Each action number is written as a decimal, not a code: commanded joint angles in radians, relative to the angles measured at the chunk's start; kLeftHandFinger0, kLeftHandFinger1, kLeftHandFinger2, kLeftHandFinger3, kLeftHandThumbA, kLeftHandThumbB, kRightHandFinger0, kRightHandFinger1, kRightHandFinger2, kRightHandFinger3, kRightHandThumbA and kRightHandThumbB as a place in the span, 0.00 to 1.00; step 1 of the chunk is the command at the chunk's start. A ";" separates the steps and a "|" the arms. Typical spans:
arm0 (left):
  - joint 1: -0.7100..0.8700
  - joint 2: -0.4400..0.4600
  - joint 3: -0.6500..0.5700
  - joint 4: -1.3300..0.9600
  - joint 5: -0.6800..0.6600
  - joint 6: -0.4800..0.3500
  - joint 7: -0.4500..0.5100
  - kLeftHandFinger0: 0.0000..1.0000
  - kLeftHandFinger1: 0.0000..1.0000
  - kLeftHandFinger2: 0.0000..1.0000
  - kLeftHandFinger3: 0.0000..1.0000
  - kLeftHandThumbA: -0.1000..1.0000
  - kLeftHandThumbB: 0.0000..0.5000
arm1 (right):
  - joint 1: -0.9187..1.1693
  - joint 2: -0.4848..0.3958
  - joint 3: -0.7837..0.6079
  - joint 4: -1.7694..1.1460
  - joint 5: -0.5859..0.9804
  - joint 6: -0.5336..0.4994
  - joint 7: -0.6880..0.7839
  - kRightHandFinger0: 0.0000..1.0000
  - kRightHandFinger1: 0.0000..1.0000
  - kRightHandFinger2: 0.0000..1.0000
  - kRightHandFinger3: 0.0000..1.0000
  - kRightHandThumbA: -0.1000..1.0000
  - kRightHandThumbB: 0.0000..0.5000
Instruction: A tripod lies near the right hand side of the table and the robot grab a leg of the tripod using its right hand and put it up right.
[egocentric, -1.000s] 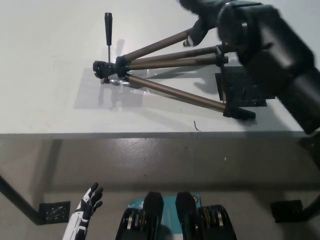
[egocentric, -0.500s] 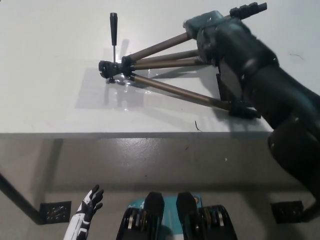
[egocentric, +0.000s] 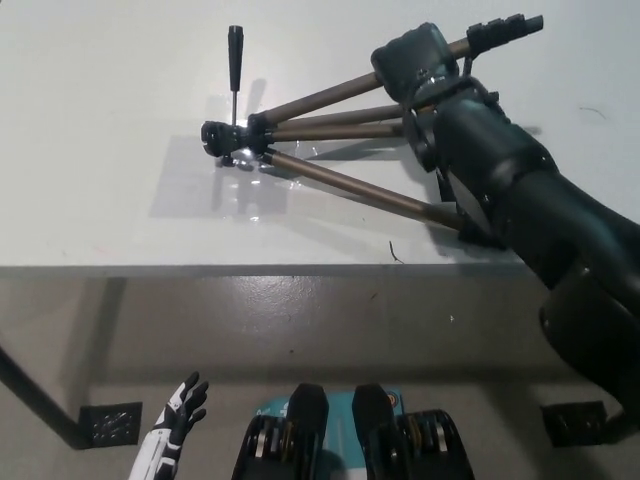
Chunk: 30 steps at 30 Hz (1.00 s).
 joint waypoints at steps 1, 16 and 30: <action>0.018 0.020 -0.021 -0.040 0.033 -0.032 -0.011 1.00 1.00 1.00 1.00 1.00 0.71 | -0.028 -0.066 -0.229 -0.023 0.148 -0.244 -0.452 0.00 0.02 0.51 0.21 0.00 0.28; 0.029 0.027 -0.037 -0.041 0.041 -0.045 -0.023 1.00 1.00 1.00 1.00 1.00 0.60 | -0.115 0.011 -0.895 -0.180 0.480 -0.263 -0.415 0.00 0.10 0.55 0.63 0.00 0.27; 0.052 0.023 -0.056 -0.031 0.048 -0.071 -0.013 1.00 1.00 1.00 1.00 1.00 0.57 | -0.050 0.067 -1.118 -0.110 0.529 -0.409 -0.443 0.00 0.00 0.41 0.42 0.00 0.20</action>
